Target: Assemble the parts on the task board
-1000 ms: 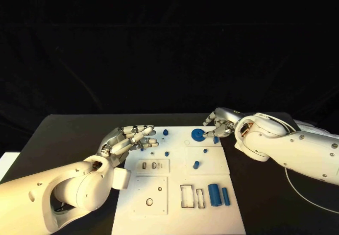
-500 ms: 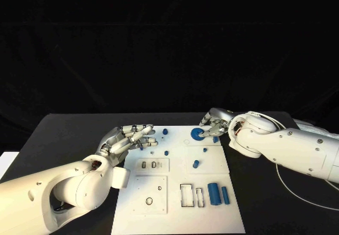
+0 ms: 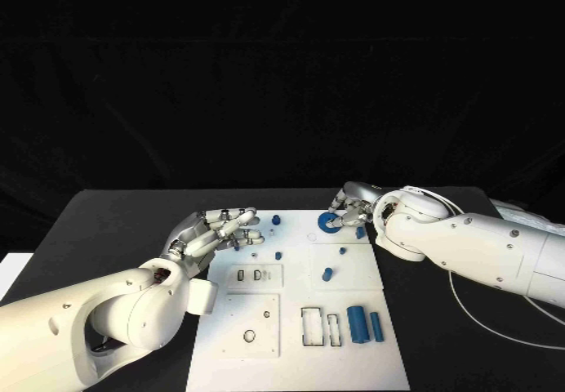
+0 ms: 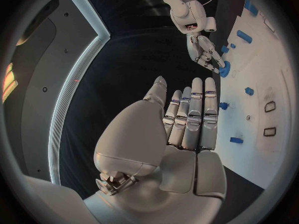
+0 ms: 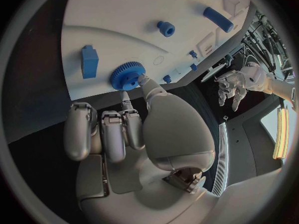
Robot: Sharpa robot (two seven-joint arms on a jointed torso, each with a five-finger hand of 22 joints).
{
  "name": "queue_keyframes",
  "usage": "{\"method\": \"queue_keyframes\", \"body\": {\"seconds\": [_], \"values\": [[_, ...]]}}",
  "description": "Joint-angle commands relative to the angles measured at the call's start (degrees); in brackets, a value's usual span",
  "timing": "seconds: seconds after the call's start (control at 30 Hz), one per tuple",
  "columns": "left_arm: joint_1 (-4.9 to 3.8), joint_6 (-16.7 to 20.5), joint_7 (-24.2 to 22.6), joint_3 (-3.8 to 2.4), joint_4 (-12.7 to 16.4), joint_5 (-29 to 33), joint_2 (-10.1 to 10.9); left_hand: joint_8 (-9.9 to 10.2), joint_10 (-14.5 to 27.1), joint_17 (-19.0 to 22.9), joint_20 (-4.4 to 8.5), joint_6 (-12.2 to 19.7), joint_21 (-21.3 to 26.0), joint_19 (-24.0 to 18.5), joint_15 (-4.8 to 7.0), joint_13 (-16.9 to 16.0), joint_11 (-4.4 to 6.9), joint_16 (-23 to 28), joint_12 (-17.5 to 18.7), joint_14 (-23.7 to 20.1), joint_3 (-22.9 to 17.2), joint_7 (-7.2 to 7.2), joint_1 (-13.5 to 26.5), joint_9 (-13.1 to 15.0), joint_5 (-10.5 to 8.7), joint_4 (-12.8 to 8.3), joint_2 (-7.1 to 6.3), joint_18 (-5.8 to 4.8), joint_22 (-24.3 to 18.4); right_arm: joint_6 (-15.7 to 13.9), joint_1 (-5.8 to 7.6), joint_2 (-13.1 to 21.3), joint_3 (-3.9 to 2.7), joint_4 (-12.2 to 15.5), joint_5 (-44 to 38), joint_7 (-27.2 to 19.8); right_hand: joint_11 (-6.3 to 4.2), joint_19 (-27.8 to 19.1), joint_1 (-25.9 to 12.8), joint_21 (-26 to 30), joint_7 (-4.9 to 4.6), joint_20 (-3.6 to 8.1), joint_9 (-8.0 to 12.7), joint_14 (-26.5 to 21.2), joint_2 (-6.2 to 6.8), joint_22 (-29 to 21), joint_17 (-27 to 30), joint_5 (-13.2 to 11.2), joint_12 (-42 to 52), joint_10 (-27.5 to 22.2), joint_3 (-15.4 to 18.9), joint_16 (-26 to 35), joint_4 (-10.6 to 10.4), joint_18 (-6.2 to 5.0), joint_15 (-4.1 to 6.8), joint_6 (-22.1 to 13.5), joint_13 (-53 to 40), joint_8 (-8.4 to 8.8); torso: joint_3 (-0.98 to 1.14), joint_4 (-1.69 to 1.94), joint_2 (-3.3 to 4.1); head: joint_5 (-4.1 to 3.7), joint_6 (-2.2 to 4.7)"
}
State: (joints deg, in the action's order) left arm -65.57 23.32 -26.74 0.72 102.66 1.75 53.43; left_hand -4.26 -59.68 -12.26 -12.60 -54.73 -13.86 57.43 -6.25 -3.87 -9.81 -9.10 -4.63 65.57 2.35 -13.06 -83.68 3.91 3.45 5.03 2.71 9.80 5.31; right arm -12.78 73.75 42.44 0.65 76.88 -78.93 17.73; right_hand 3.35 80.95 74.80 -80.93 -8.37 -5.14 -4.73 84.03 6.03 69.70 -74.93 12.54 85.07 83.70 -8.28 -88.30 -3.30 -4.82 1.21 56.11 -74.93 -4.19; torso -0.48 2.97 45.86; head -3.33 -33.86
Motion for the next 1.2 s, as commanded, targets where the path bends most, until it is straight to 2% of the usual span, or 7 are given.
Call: {"method": "queue_keyframes", "body": {"seconds": [0.03,0.27,0.77,0.87,0.93,1.03,1.2], "values": [[-0.06,-1.22,-0.20,-0.04,0.01,-0.26,-0.12,0.16,0.43,-0.12,-0.07,0.25,0.37,0.31,-0.29,0.08,0.03,0.24,0.21,0.05,-0.09,0.06,-0.56,-0.01,0.25,-0.53,-0.09,0.63,-0.10,2.62,-0.25,-0.14,0.07,-0.16,-0.75,0.38,0.07,0.55,0.25,-0.28,-0.04,0.11,-0.11,5.34,-0.44,0.36,-11.87,0.33,0.45,3.38,0.05,-0.30,0.35,0.89,-0.33,0.54,-10.52,-0.29,0.01,-0.03,0.01,0.16,-0.30],[-0.06,-1.31,-0.09,-0.04,-0.02,-0.26,-0.07,0.17,0.44,-0.13,-0.07,0.25,0.38,0.31,-0.29,0.08,0.03,0.26,0.21,0.05,-0.10,0.06,-0.57,0.00,0.25,-0.56,-0.08,0.64,-0.11,3.60,-0.42,0.04,0.08,0.21,-1.70,0.44,-0.18,1.46,0.99,-1.51,0.29,0.21,-0.39,5.60,-1.01,2.72,-13.21,0.28,2.60,4.76,-0.49,-0.91,1.10,1.31,-0.18,2.28,-12.75,-0.83,0.02,-0.08,0.00,0.14,-0.36],[-0.06,-1.33,-0.01,-0.04,-0.14,-0.26,-0.03,0.18,0.47,-0.15,-0.07,0.27,0.39,0.32,-0.29,0.08,0.02,0.30,0.21,0.05,-0.12,0.06,-0.59,0.00,0.25,-0.61,-0.07,0.64,-0.12,2.65,-0.85,0.41,0.09,2.38,-6.31,-0.13,-0.50,1.78,1.50,-2.10,0.68,0.39,-0.58,5.65,-1.23,3.83,-13.47,-0.09,3.47,5.33,-1.35,-1.03,1.95,1.50,0.06,3.87,-13.66,-1.31,-0.01,-0.04,0.03,0.14,-0.48],[-0.06,-1.35,0.01,-0.04,-0.15,-0.26,-0.04,0.18,0.47,-0.15,-0.07,0.27,0.39,0.32,-0.29,0.08,0.02,0.30,0.21,0.05,-0.12,0.06,-0.59,0.00,0.25,-0.61,-0.07,0.64,-0.12,1.63,-0.88,0.37,0.09,2.55,-7.05,0.13,-0.77,1.85,2.14,-2.24,0.97,0.52,-0.70,5.65,-2.22,4.07,-13.49,-0.57,3.74,5.51,-2.38,-1.04,2.29,1.53,0.27,4.72,-13.93,-1.66,0.01,-0.05,0.03,0.14,-0.54],[-0.06,-1.35,0.03,-0.04,-0.19,-0.26,-0.05,0.18,0.47,-0.15,-0.07,0.27,0.39,0.32,-0.29,0.08,0.02,0.30,0.21,0.05,-0.12,0.06,-0.59,0.00,0.25,-0.61,-0.07,0.64,-0.12,0.25,-0.92,0.37,0.09,2.83,-7.63,0.22,-1.05,1.94,2.82,-2.38,1.31,0.70,-0.83,5.65,-3.53,4.34,-13.49,-1.63,3.99,5.68,-3.76,-1.04,2.63,1.58,0.50,5.62,-14.18,-2.04,0.00,-0.03,0.01,0.12,-0.60],[-0.06,-1.33,0.01,-0.04,-0.28,-0.26,-0.05,0.19,0.49,-0.16,-0.08,0.28,0.40,0.32,-0.30,0.08,0.02,0.32,0.22,0.04,-0.12,0.05,-0.60,0.00,0.25,-0.63,-0.06,0.64,-0.12,-2.45,-0.95,0.40,0.08,3.67,-8.13,0.05,-1.51,2.18,2.97,-2.69,1.79,1.03,-0.99,5.66,-4.83,4.95,-13.58,-0.64,4.39,5.94,-5.48,-1.08,2.89,1.69,0.87,6.83,-14.57,-2.54,0.01,-0.01,0.00,0.15,-0.54],[-0.06,-1.33,-0.03,-0.04,-0.44,-0.26,-0.05,0.19,0.49,-0.16,-0.08,0.28,0.40,0.32,-0.30,0.08,0.02,0.32,0.22,0.04,-0.12,0.05,-0.60,0.00,0.25,-0.63,-0.06,0.64,-0.12,-6.27,-0.97,0.26,0.07,5.97,-8.51,-0.37,-1.83,2.52,2.20,-3.08,2.15,1.36,-1.01,5.69,-5.05,5.77,-13.70,0.71,4.30,5.90,-6.85,-1.13,3.08,1.85,1.17,7.63,-14.50,-2.67,0.00,0.12,0.02,0.20,-0.44]]}}
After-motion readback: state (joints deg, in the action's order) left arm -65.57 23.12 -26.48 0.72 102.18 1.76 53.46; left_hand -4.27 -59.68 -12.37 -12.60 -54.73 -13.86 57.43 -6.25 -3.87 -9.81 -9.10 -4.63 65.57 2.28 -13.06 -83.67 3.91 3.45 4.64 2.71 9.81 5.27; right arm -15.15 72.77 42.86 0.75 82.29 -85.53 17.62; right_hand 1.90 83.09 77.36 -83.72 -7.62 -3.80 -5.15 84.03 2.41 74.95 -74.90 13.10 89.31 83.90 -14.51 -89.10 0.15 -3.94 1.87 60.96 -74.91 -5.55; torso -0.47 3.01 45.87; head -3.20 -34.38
